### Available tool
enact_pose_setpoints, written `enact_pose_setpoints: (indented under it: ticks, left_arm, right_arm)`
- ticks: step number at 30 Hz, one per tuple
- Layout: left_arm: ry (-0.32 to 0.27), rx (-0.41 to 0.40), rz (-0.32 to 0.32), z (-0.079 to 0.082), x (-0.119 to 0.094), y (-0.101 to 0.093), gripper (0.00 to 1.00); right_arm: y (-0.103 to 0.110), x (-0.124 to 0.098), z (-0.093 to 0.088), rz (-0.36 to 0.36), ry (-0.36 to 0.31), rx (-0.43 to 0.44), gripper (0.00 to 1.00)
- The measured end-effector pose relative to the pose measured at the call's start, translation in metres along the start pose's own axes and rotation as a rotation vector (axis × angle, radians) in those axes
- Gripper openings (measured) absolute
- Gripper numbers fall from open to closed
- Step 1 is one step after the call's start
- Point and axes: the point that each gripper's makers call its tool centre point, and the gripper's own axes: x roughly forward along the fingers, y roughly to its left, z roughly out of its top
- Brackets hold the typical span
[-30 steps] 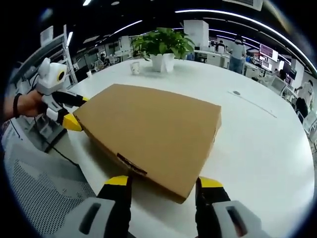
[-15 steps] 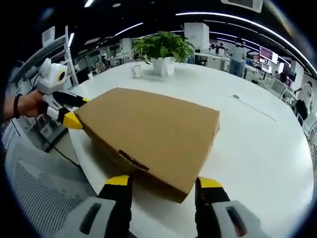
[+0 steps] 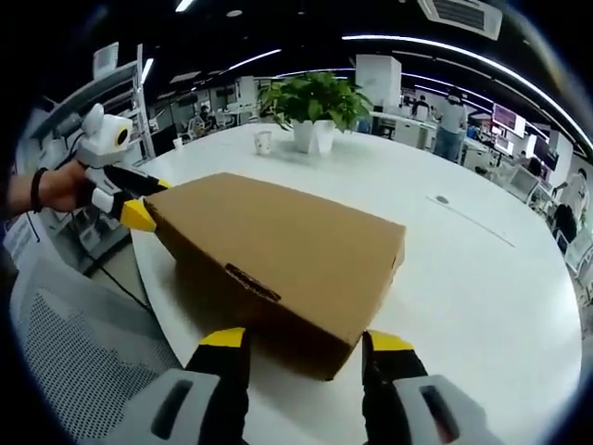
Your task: Operate the shoe box by opening the lid, removing the specified soft item, and placing it in the target area until the item is outside and the box remains undamaged.
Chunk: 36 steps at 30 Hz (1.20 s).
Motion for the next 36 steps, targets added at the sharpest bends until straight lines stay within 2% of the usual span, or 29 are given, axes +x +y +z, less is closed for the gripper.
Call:
enact_pose_setpoints:
  ticks: [4,14,16,21,27,36]
  left_arm:
    - [-0.012,0.001,0.004,0.006,-0.004,-0.004,0.64]
    - [-0.074,-0.055,-0.001,0.024,-0.014,-0.007,0.64]
    - [-0.071,-0.036,0.004,0.024,-0.014,-0.007,0.64]
    - [-0.083,-0.052,0.003,0.028,-0.015,-0.006,0.64]
    - [-0.111,-0.048,0.008,0.040,-0.021,-0.005,0.63]
    - [-0.144,-0.051,-0.007,0.052,-0.025,-0.004,0.64]
  right_arm:
    - [-0.001,-0.001,0.003,-0.001,-0.015,-0.012,0.44]
    - [-0.010,-0.007,0.018,-0.029,-0.070,-0.056,0.43]
    - [-0.013,-0.009,0.027,-0.043,-0.105,-0.065,0.45]
    - [-0.013,-0.003,0.033,-0.051,-0.092,-0.145,0.47]
    - [-0.017,-0.006,0.046,-0.114,-0.118,-0.281,0.46]
    - [-0.023,-0.007,0.060,-0.156,-0.146,-0.351,0.45]
